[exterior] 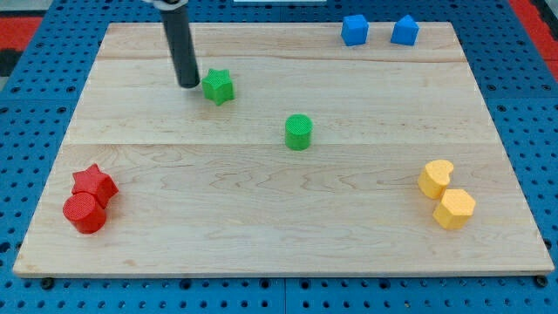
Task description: Move the green star to the right of the blue cube
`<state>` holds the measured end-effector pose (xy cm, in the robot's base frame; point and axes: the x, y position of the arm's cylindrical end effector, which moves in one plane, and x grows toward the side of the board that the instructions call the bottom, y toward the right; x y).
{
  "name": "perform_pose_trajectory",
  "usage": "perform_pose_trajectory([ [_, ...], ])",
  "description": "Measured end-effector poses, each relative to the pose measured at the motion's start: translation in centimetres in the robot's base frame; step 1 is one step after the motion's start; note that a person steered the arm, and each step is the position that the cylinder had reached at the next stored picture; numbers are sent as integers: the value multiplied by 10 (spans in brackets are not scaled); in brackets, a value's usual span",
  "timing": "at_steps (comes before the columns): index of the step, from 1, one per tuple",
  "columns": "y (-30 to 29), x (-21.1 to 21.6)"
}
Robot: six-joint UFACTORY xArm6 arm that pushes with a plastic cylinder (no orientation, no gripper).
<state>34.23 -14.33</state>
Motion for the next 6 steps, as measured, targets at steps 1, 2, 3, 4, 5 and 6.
perform_pose_trajectory([
  [1, 16, 23],
  [2, 42, 15],
  [3, 64, -13],
  [4, 91, -40],
  [5, 123, -68],
  [6, 153, -77],
])
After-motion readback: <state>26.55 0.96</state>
